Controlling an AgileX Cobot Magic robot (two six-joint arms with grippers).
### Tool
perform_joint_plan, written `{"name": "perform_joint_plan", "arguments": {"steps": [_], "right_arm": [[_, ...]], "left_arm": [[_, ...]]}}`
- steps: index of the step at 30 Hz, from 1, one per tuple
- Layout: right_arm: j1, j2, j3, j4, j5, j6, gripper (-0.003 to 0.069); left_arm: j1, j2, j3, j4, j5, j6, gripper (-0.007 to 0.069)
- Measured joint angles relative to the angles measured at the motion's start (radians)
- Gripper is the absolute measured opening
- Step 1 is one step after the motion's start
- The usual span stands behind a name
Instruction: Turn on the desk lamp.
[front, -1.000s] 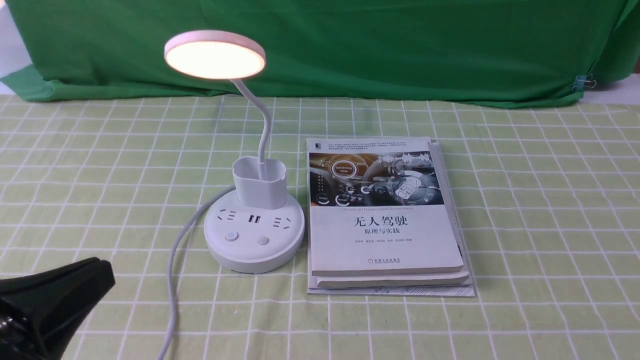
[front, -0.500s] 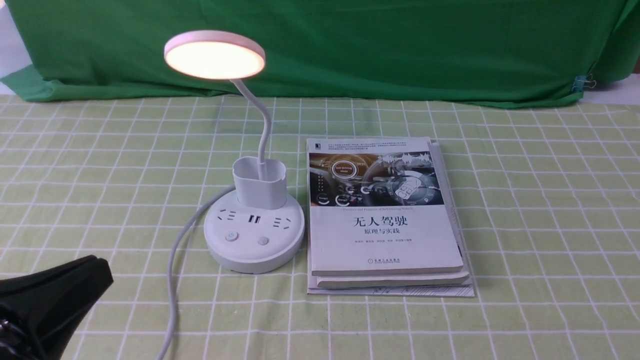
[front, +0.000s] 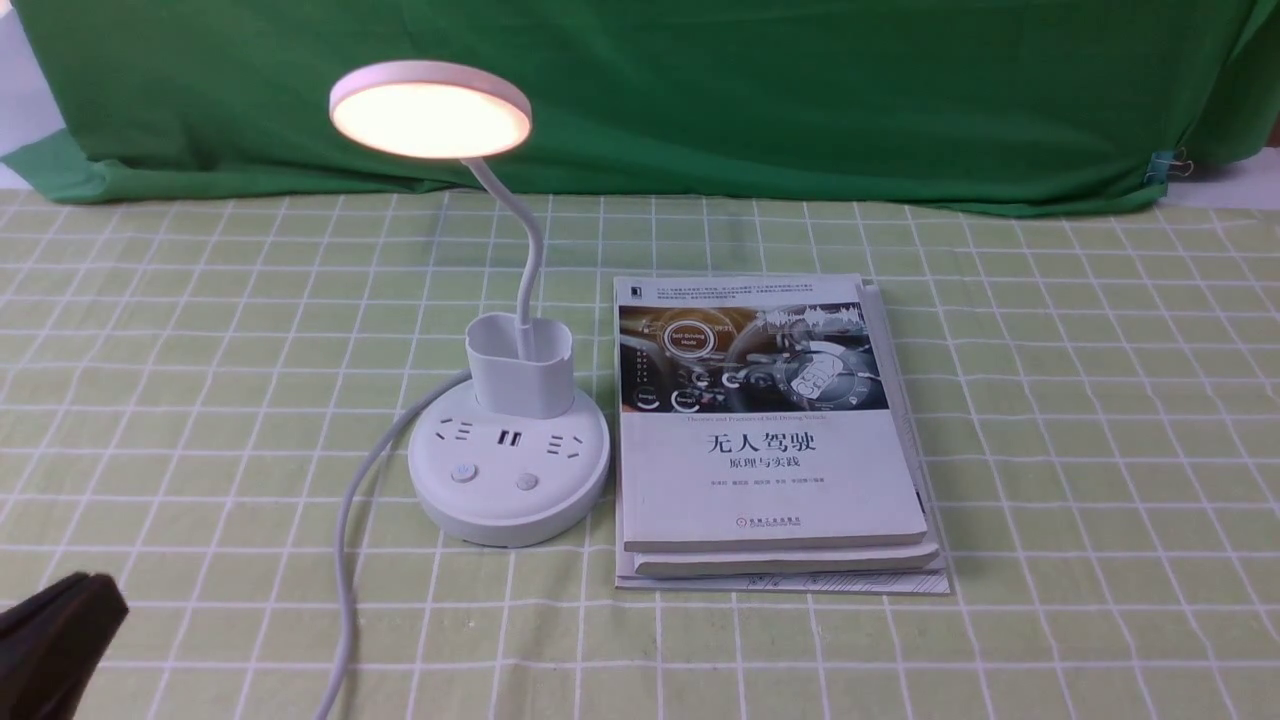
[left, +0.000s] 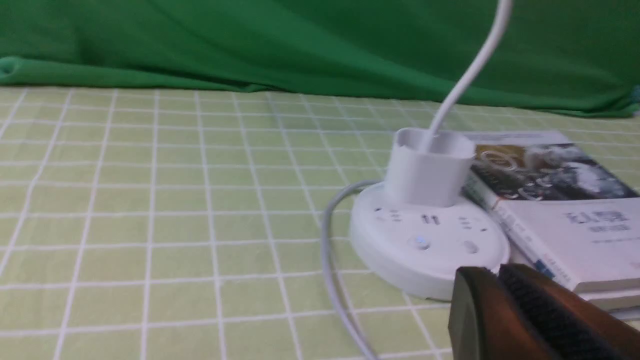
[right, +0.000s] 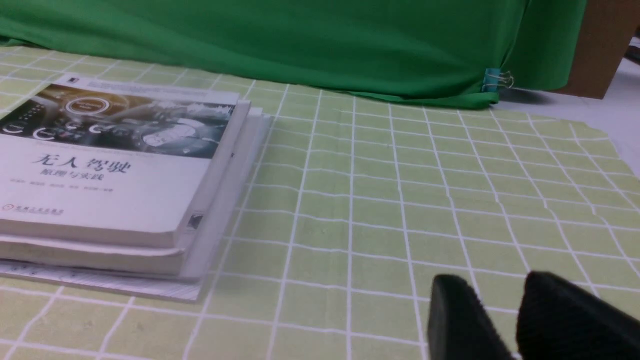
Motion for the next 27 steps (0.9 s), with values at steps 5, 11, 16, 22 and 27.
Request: {"name": "perform_joint_plan", "arguments": {"steps": [5, 11, 16, 22, 27], "right_arm": [[0.000, 0.000, 0.000, 0.000, 0.000, 0.000, 0.0242], [0.000, 0.000, 0.000, 0.000, -0.001, 0.000, 0.0242], [0.000, 0.000, 0.000, 0.000, -0.001, 0.000, 0.0242], [0.000, 0.000, 0.000, 0.000, -0.001, 0.000, 0.0242], [0.000, 0.000, 0.000, 0.000, -0.001, 0.000, 0.0242]], "left_arm": [[0.057, -0.085, 0.095, -0.040, 0.001, -0.002, 0.0019], [0.066, -0.122, 0.096, -0.045, -0.061, -0.002, 0.0019], [0.066, -0.123, 0.096, -0.025, -0.063, -0.001, 0.0019], [0.066, -0.123, 0.096, -0.025, -0.063, -0.001, 0.0019], [0.066, -0.123, 0.096, -0.024, -0.063, 0.025, 0.0019]]}}
